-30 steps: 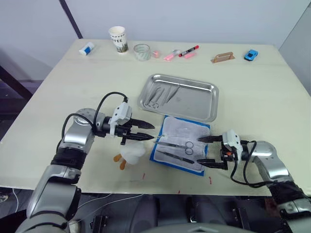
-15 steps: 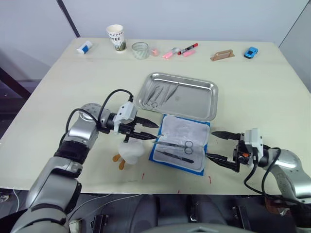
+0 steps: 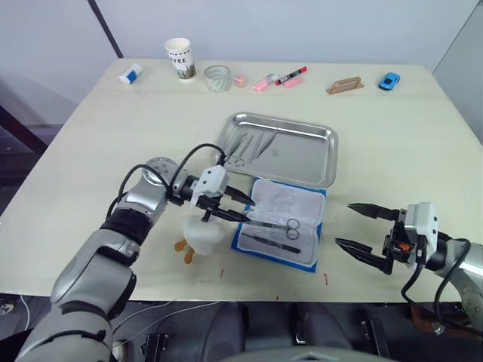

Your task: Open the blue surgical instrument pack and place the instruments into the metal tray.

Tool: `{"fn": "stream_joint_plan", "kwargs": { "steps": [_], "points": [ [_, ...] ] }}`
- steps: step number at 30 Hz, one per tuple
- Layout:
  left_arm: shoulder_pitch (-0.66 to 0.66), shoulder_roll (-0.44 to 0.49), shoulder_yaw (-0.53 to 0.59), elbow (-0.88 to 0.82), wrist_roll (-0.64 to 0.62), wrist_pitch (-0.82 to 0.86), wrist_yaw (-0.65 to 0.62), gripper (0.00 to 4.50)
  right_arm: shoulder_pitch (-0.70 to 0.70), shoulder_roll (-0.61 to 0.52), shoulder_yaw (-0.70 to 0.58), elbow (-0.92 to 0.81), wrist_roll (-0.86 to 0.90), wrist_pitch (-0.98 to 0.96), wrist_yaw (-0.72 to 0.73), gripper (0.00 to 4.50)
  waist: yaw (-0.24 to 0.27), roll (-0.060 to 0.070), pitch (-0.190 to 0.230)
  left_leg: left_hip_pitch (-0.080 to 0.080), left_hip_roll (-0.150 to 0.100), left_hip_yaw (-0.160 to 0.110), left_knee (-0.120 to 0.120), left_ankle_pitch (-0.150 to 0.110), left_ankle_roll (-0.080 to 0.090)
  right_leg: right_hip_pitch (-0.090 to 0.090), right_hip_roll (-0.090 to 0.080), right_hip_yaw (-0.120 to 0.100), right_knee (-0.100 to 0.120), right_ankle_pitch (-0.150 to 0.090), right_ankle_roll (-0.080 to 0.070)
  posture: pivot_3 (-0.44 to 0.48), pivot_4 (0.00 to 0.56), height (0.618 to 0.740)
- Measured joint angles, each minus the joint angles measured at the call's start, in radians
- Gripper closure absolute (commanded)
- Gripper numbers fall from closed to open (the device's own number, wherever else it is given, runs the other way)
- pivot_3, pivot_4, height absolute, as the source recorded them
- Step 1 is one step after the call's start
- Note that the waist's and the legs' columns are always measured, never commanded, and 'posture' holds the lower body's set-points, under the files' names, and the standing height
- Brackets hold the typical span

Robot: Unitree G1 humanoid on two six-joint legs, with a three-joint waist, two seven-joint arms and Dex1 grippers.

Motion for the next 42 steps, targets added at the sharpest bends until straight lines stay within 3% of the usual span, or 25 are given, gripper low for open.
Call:
{"fn": "stream_joint_plan", "kwargs": {
  "steps": [6,24,42],
  "points": [
    [-0.030,-0.028,-0.005,0.079,-0.002,-0.047,0.000,0.02,0.013,0.000,0.000,0.000,-0.001,-0.003,0.004,0.09,0.001,0.000,0.000,0.000,0.000,0.000,0.000,0.000,0.000,0.000,0.000,0.000,0.000,0.000,0.000,0.000,0.150,0.725],
    [-0.099,-0.113,-0.070,0.299,0.000,-0.145,0.000,0.02,0.013,-0.002,0.003,0.001,-0.004,-0.006,0.011,0.09,0.001,0.000,0.000,0.000,0.000,0.000,0.002,0.000,0.000,0.000,0.000,0.000,0.001,0.000,0.000,0.000,0.150,0.725],
    [-0.138,-0.093,-0.195,0.355,-0.018,-0.237,-0.001,0.02,-0.031,-0.020,0.016,-0.012,0.024,0.037,0.011,0.09,0.000,0.000,0.000,0.000,0.000,0.000,0.004,0.000,0.000,0.000,0.000,0.000,0.003,0.000,0.000,0.000,0.150,0.725]
  ]
}}
